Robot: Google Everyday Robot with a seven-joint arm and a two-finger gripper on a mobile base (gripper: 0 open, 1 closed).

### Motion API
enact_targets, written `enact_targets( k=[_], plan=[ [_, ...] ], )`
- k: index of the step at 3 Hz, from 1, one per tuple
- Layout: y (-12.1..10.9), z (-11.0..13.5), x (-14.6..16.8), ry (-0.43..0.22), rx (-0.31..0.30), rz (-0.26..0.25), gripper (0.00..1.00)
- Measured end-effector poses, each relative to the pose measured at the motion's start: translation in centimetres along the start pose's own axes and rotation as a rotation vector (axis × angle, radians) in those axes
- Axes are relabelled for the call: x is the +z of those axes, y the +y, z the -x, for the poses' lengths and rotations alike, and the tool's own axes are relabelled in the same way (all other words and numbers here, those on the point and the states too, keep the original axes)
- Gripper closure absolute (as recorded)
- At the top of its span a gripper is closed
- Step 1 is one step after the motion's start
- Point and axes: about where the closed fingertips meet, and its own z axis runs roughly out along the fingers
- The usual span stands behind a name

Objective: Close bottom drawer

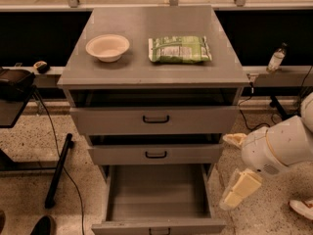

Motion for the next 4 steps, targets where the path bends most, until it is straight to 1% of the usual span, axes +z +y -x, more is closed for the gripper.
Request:
enact_targets(
  k=[1, 2, 3, 4],
  plan=[
    [1.1, -0.1, 5.9, -0.205, 0.017, 0.04, 0.0],
    [3.9, -1.4, 12.6, -0.378, 0.011, 0.107, 0.0],
    [4.8, -3.4, 14.9, -0.393, -0.106, 0.17, 0.0],
    [5.6, -3.3, 14.9, -0.407, -0.112, 0.2, 0.0]
  ],
)
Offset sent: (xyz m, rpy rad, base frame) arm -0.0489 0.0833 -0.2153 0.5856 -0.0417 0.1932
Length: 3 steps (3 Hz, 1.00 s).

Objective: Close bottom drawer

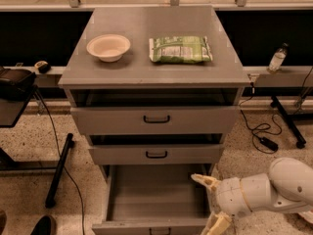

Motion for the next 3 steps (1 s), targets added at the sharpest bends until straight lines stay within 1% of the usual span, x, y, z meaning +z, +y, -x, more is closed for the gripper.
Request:
enact_targets(
  k=[1, 2, 3],
  plan=[
    [-0.6, -2.5, 2.7, -0.058, 0.026, -0.072, 0.0],
    [-2.1, -7.7, 8.0, -0.102, 0.024, -0.157, 0.0],
    [-4.2, -13.1, 12.7, -0.119, 0.019, -0.227, 0.0]
  ],
)
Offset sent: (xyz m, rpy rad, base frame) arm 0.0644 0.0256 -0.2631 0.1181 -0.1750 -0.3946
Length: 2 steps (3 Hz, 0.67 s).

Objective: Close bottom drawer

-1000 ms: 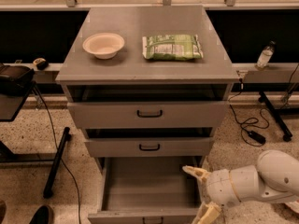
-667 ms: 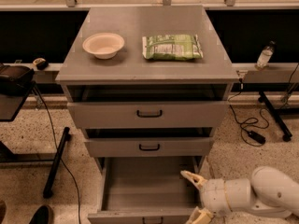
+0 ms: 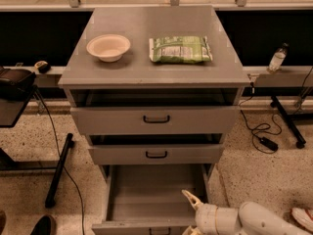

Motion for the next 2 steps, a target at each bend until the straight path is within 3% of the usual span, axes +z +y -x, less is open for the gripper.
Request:
enact_targets(
  k=[1, 2],
  plan=[
    [2.12, -1.51, 2.42, -0.043, 0.058, 0.027, 0.0],
    [2.12, -1.51, 2.42, -0.043, 0.058, 0.027, 0.0]
  ],
)
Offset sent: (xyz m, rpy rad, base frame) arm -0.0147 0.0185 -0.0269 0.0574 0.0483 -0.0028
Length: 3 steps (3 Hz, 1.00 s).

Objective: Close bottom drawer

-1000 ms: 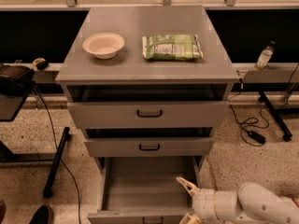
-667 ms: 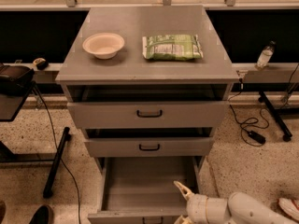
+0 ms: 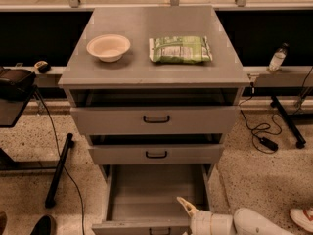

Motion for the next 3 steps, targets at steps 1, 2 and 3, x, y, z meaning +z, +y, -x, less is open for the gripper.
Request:
enact_targets(
  k=[1, 2, 3],
  plan=[
    [-1.3, -3.9, -0.6, 0.011, -0.003, -0.016, 0.0],
    [-2.2, -9.3, -1.8, 0.042, -0.063, -0.01, 0.18],
    [-1.7, -14.2, -1.3, 0.13, -0.188, 0.061, 0.51]
  ],
)
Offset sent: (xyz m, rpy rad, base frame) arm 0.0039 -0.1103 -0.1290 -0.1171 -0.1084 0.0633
